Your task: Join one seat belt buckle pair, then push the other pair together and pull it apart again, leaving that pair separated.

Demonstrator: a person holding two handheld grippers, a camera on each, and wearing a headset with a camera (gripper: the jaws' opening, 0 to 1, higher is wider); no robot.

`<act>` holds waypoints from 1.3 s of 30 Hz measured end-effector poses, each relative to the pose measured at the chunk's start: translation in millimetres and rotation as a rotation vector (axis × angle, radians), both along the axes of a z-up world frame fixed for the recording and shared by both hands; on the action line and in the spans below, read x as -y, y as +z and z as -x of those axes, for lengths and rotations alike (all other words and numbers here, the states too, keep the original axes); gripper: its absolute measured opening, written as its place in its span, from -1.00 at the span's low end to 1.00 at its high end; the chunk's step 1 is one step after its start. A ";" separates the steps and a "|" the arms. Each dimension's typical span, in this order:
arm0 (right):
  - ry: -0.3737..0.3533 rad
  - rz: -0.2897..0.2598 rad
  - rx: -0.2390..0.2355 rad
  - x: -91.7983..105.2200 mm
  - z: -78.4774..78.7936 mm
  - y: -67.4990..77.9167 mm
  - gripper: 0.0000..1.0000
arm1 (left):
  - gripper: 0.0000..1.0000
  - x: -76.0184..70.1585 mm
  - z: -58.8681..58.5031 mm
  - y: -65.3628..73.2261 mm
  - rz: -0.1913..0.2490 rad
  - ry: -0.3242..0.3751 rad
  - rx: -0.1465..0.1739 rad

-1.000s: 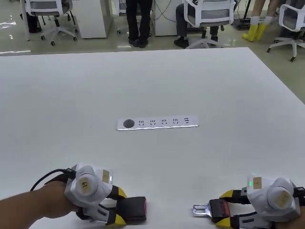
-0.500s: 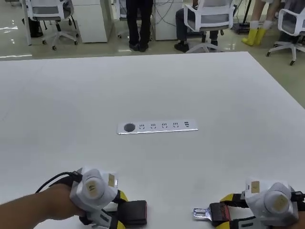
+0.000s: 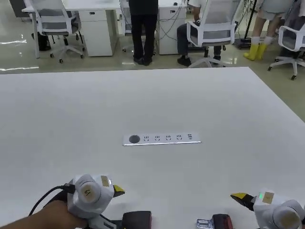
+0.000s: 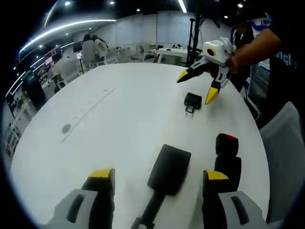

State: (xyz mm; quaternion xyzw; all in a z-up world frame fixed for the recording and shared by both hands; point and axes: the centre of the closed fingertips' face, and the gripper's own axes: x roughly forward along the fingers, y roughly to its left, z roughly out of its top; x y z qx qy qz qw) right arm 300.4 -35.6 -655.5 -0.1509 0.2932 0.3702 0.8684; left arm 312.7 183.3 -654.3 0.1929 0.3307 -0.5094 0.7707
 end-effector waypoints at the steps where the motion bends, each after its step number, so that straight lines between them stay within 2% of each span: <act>1: -0.023 -0.009 0.009 1.7 -1.0 0.0 0.50 | 0.57 -2.5 0.0 1.7 0.004 0.021 0.003; 3: -0.060 -0.019 0.038 2.5 1.1 7.1 0.54 | 0.62 -5.7 -0.4 9.6 0.049 0.086 0.005; 5: -0.082 -0.028 0.042 1.5 4.6 11.8 0.59 | 0.65 -12.9 -3.0 11.8 0.073 0.146 0.017; 6: -0.117 -0.048 0.051 1.2 6.1 17.0 0.61 | 0.68 -15.1 -2.3 16.6 0.080 0.174 0.020; 8: -0.137 -0.055 0.058 2.0 6.9 19.9 0.63 | 0.73 -18.2 0.2 23.7 0.095 0.206 0.018; 11: -0.186 -0.071 0.092 0.1 10.3 32.1 0.65 | 0.76 -21.1 6.7 37.1 0.121 0.240 0.043; 14: -0.221 -0.113 0.107 -3.9 12.4 43.6 0.69 | 0.85 -30.9 8.9 40.5 0.132 0.286 0.060; 17: -0.246 -0.128 0.120 -7.4 17.2 51.4 0.70 | 0.88 -38.1 18.3 47.2 0.167 0.348 0.063; 19: -0.260 -0.145 0.128 -9.6 20.7 56.6 0.72 | 0.88 -45.1 26.7 47.7 0.145 0.367 0.067; 21: -0.270 -0.151 0.134 -10.5 23.9 59.4 0.73 | 0.89 -53.5 29.4 47.5 0.168 0.410 0.038; 24: -0.281 -0.161 0.139 -13.1 33.4 63.5 0.74 | 0.89 -61.2 36.2 55.1 0.194 0.446 0.057; 25: -0.285 -0.162 0.141 -12.9 35.4 64.4 0.75 | 0.89 -64.1 40.4 56.9 0.202 0.457 0.054; 27: -0.305 -0.179 0.147 -11.6 40.8 68.7 0.77 | 0.89 -71.1 44.8 55.2 0.209 0.475 0.062; 29: -0.313 -0.181 0.161 -10.1 46.1 72.0 0.78 | 0.89 -76.9 50.3 62.0 0.231 0.503 0.067; 30: -0.319 -0.186 0.161 -9.1 49.2 72.8 0.79 | 0.90 -77.0 57.2 69.5 0.238 0.509 0.070; 36: -0.331 -0.204 0.179 -8.3 66.1 83.0 0.81 | 0.90 -100.0 77.9 79.8 0.255 0.549 0.098; 39: -0.328 -0.210 0.192 -6.9 72.6 84.0 0.80 | 0.90 -106.2 90.4 84.1 0.259 0.569 0.092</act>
